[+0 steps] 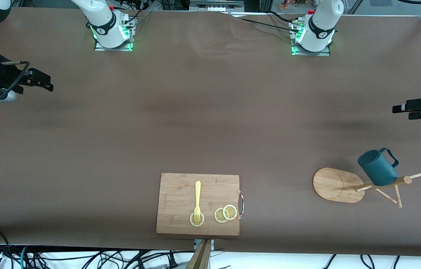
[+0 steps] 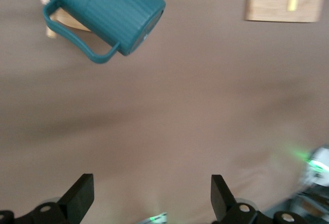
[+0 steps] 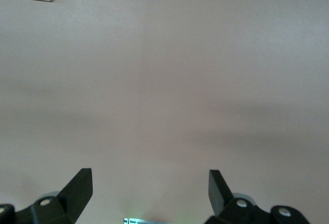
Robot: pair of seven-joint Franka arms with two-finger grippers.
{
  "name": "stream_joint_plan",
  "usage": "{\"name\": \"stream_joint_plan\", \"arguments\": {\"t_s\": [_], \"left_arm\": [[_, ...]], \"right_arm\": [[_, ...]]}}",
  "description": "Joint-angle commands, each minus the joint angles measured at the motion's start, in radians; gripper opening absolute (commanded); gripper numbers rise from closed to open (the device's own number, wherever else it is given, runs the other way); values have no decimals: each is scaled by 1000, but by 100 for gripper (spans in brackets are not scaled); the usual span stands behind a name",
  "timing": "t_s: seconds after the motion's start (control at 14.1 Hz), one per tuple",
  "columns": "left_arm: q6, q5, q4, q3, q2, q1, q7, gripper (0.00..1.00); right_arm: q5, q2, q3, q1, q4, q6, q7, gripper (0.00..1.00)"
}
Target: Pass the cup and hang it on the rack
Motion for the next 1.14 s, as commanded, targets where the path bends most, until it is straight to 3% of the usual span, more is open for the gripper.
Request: {"name": "stream_joint_plan", "arguments": {"t_s": [0.0,0.14,0.28,0.57,0.71,1.06], "left_arm": [[35,190,6,-95,-58,-52,-143,100],[42,310,3,-185,-93,-54,-222,100],[42,352,4,-199,-116,-76,-225,100],[43,357,-6,-203,-188,-81,-231,100],[42,358,-13,-246,-205,-74,-259,100],[69,314,-95,-248,-245,-74,-385,100]], "right_arm": [[10,7,1,2,21,-5,8,100],[11,7,1,0,20,-5,8,100],[11,9,1,0,20,-5,8,100],[11,7,1,2,21,-2,6,100],[13,9,3,2,21,-2,8,100],[11,7,15,15,27,-2,6,100]]}}
